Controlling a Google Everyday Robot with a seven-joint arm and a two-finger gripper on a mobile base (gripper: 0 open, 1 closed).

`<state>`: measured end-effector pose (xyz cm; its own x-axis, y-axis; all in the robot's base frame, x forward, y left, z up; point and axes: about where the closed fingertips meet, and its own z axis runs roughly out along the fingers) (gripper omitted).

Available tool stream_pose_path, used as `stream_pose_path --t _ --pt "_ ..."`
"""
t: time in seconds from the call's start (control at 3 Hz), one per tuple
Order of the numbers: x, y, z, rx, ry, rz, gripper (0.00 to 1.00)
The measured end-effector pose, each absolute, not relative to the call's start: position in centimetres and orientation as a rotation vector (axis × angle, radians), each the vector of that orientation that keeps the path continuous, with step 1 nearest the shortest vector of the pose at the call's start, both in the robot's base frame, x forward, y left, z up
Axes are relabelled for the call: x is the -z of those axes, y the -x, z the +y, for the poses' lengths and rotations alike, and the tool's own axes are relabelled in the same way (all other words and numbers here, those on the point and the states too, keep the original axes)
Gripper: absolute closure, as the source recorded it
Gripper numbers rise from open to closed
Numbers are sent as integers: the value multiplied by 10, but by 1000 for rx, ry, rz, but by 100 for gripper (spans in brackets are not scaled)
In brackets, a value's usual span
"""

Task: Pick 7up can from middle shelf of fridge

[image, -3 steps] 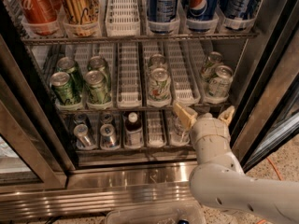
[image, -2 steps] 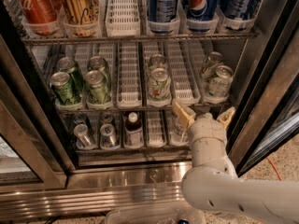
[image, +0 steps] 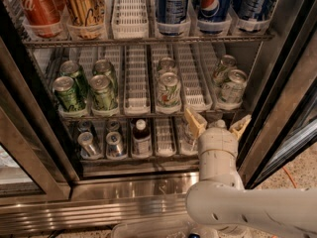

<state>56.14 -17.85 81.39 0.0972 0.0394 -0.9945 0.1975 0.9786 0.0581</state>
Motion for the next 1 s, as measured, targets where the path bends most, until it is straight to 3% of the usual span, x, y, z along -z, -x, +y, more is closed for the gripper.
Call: stream_pose_path --t 1.0 --pt "-813 -577 -202 244 -165 1398 0"
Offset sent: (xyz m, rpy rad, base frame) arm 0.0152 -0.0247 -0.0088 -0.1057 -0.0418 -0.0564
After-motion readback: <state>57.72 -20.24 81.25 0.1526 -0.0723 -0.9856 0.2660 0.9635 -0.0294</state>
